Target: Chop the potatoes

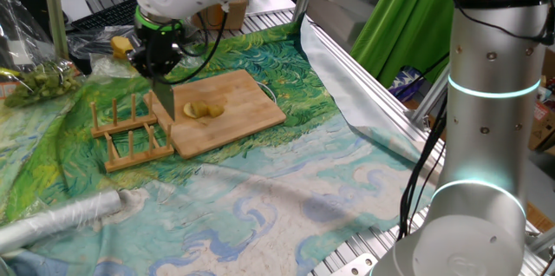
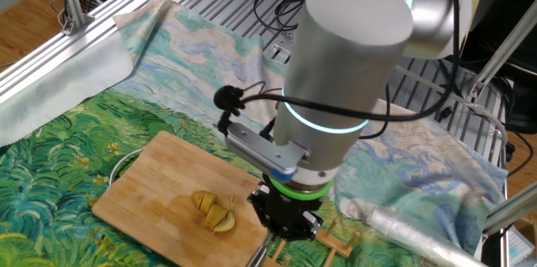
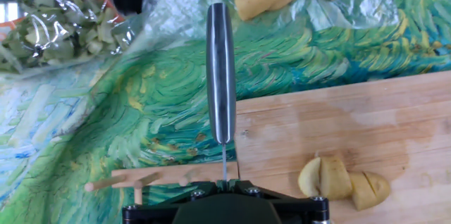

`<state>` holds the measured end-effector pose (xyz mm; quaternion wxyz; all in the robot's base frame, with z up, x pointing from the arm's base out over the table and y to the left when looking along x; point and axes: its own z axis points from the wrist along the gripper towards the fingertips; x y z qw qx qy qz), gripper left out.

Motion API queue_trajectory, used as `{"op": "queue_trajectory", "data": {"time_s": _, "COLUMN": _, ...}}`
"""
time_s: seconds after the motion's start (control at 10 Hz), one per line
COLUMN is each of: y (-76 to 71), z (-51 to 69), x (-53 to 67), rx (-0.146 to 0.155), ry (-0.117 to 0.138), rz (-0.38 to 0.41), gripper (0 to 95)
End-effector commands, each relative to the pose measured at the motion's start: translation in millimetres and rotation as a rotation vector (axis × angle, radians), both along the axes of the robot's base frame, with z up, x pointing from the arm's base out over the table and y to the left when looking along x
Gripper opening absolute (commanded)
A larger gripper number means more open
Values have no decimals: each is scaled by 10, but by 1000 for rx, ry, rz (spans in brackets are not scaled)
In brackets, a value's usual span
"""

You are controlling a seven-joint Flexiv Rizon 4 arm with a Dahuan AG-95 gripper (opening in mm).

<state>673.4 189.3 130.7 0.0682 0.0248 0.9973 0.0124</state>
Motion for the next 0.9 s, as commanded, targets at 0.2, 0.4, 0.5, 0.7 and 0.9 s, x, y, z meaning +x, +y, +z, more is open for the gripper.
{"op": "queue_trajectory", "data": {"time_s": 0.2, "y": 50, "z": -79, "x": 10, "rx": -2, "ry": -20, "rz": -5, "gripper": 0}}
{"op": "queue_trajectory", "data": {"time_s": 0.4, "y": 75, "z": -170, "x": 40, "rx": -7, "ry": -29, "rz": -1, "gripper": 0}}
{"op": "queue_trajectory", "data": {"time_s": 0.5, "y": 85, "z": -210, "x": 45, "rx": -7, "ry": -34, "rz": -2, "gripper": 0}}
{"op": "queue_trajectory", "data": {"time_s": 0.7, "y": 106, "z": -296, "x": 54, "rx": -8, "ry": -43, "rz": -3, "gripper": 0}}
{"op": "queue_trajectory", "data": {"time_s": 0.9, "y": 130, "z": -397, "x": 29, "rx": -10, "ry": -43, "rz": -3, "gripper": 0}}
